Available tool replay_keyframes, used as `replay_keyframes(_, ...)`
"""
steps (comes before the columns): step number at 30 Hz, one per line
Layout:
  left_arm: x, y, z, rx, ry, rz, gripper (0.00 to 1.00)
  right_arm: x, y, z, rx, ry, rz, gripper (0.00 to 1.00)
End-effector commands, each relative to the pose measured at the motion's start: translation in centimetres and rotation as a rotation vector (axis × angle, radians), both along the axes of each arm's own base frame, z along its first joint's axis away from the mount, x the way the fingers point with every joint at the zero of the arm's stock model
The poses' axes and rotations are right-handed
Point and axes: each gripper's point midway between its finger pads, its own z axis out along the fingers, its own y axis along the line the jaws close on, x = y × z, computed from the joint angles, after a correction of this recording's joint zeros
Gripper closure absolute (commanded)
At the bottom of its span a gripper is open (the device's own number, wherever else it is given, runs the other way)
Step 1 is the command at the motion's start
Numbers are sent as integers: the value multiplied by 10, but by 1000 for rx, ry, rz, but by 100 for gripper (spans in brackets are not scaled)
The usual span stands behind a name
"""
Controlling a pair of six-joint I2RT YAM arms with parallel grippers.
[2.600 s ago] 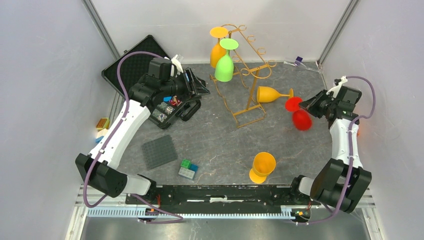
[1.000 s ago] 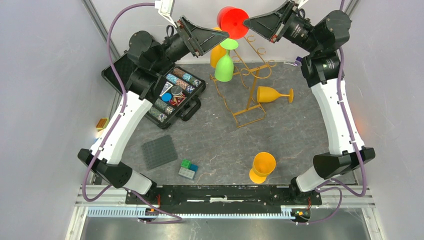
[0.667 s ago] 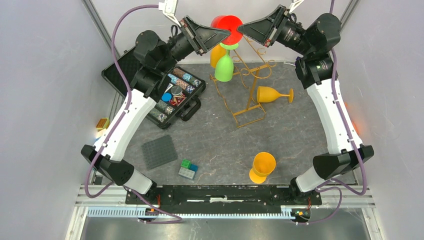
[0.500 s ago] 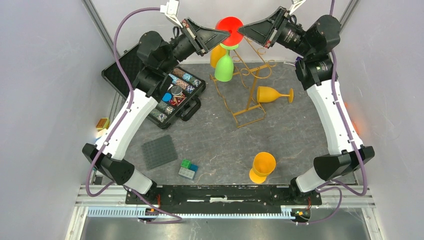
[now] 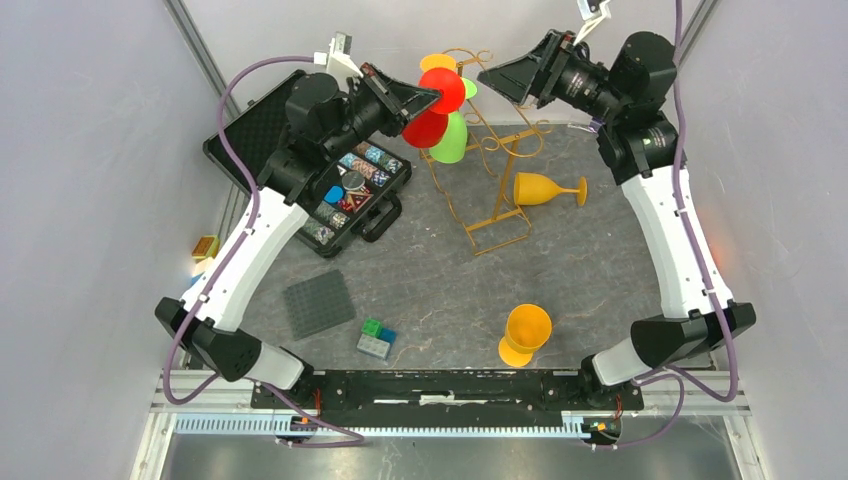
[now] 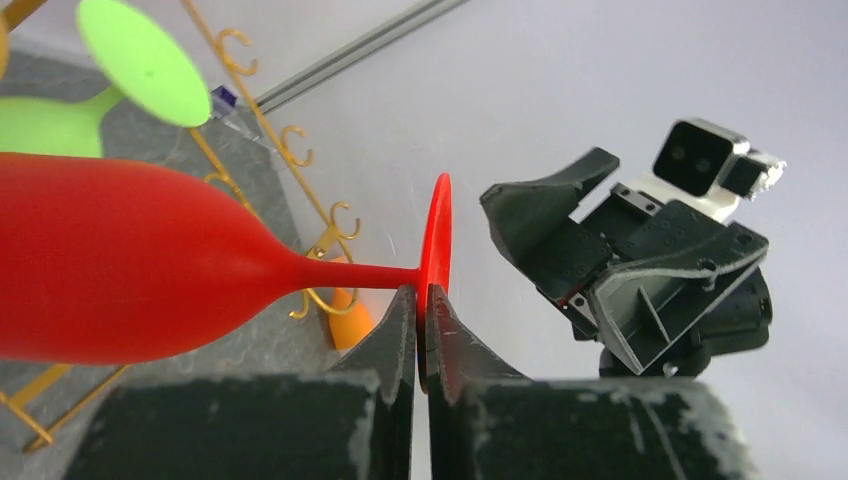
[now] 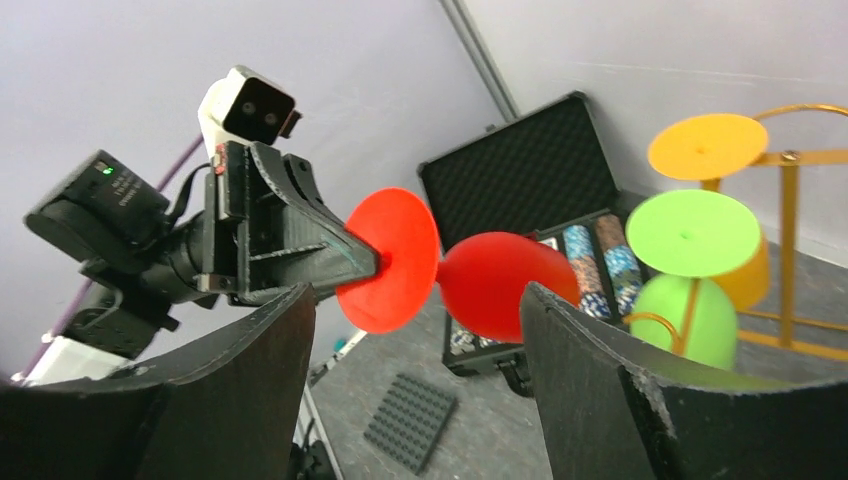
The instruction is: Place the wine glass upside down on the wine glass rack
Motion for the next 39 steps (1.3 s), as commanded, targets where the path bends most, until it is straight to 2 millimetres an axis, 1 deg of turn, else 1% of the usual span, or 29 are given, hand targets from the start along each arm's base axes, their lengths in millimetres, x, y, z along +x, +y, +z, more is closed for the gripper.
replay_keyframes(1,1,18,-14,-33,167,106,98,0,-22,-6,-55,-18,-88,20)
replay_keyframes(5,8,14,-36,-40,272,112,98,4,-34,-17,-75,6,-118,20)
replay_keyframes(8,14,3,-48,-57,332,82,98,6,-42,-27,-91,28,-137,19)
replay_keyframes(15,31,-21,-66,-82,400,20,98,6,-54,-48,-120,67,-164,19)
replay_keyframes(20,43,-34,-72,-100,415,-13,97,6,-59,-59,-131,87,-172,19)
replay_keyframes(24,52,-40,-77,-111,421,-21,97,7,-64,-62,-136,92,-177,18)
replay_keyframes(26,55,-43,-75,-117,411,-27,98,7,-66,-63,-141,94,-179,18)
replay_keyframes(31,60,-48,-64,-142,378,-45,98,8,-69,-67,-146,105,-183,18)
replay_keyframes(39,74,-51,-68,-146,380,-37,98,10,-72,-73,-152,116,-180,18)
